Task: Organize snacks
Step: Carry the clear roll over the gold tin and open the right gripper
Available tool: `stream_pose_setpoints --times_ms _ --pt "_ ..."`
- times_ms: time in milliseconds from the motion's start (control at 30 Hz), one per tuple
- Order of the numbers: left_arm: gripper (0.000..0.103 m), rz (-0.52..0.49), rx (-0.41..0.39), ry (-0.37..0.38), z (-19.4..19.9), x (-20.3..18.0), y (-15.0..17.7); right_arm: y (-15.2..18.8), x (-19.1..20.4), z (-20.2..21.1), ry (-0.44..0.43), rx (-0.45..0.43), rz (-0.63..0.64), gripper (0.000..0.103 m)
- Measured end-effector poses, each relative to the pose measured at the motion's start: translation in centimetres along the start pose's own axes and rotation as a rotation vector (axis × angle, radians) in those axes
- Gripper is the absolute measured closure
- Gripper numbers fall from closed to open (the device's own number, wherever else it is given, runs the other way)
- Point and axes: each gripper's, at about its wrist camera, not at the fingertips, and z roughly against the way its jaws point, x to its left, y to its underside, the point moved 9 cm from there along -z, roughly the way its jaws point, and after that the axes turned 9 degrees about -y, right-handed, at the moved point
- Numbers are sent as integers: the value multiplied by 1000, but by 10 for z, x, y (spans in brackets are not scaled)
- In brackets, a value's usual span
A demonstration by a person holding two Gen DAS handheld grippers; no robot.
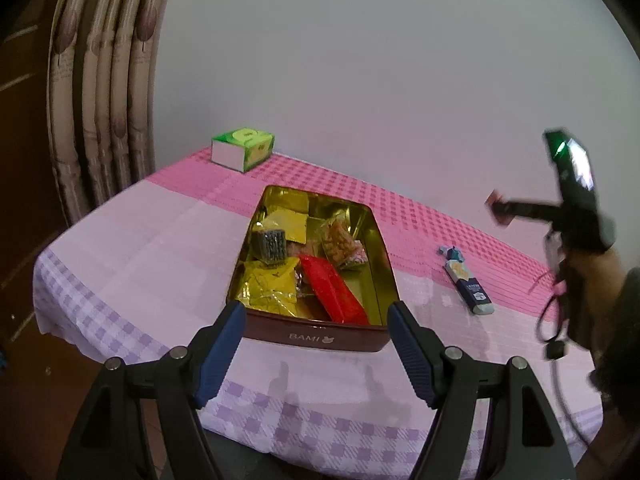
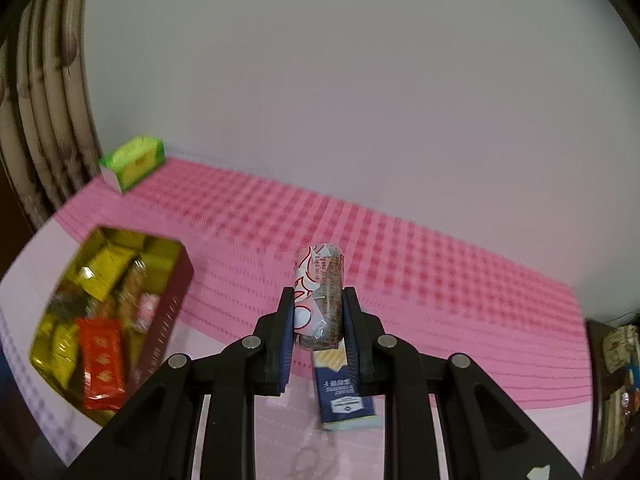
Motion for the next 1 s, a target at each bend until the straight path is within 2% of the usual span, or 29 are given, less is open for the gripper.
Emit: stream_pose_setpoints --times_ms 167,467,700,1000 --pt "28 2 -27 -19 11 3 -3 -32 8 55 22 -79 16 83" --pt "28 -2 -58 -44 19 3 -6 -67 33 117 27 -173 49 83" --pt "28 12 -62 -54 19 9 -7 -75 56 129 15 -195 80 83" --pt "28 35 -46 -68 13 16 -8 -72 90 111 -15 -177 116 83"
